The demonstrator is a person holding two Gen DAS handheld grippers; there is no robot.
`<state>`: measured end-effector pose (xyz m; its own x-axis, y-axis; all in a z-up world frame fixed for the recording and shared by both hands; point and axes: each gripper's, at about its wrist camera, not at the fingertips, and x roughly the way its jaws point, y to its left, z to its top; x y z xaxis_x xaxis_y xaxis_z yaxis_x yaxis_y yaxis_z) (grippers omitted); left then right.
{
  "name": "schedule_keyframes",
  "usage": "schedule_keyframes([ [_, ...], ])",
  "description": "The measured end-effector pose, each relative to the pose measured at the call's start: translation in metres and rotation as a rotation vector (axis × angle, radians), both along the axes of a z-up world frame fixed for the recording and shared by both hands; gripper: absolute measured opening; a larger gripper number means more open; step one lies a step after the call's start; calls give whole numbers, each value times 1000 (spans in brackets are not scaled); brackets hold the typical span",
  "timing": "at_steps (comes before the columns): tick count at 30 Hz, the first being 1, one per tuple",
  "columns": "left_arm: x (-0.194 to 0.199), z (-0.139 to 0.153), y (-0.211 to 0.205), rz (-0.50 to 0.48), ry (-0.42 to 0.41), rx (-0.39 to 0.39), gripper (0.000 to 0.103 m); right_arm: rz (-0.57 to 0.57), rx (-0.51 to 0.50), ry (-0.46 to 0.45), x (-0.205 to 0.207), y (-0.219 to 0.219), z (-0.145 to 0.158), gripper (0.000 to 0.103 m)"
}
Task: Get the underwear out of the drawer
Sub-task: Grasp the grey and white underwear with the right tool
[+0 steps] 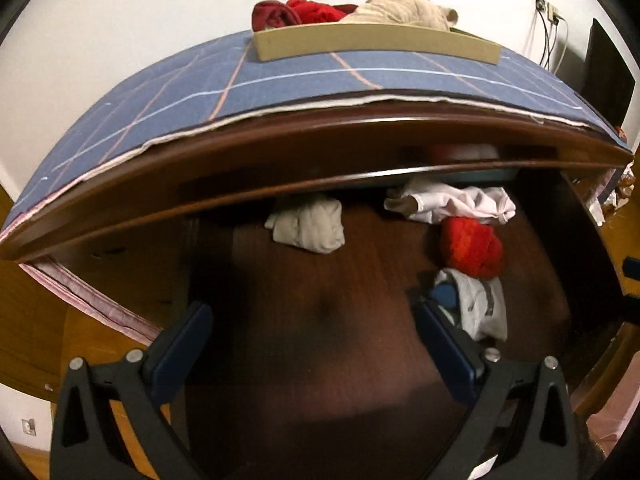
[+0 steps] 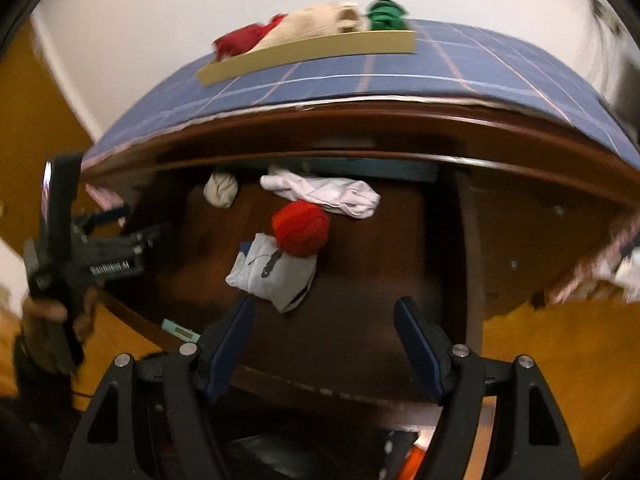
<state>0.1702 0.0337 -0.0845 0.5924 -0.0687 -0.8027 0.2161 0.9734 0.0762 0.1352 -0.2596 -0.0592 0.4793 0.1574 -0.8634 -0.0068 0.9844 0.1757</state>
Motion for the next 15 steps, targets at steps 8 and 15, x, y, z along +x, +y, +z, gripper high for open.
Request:
schedule_keyframes([
  [8,12,-7,6,32,73,-13,103,173,82,158,74,43,-46,68],
  [15,18,-16,1,-7,102,1,103,122,93,403,117,62,-104,68],
])
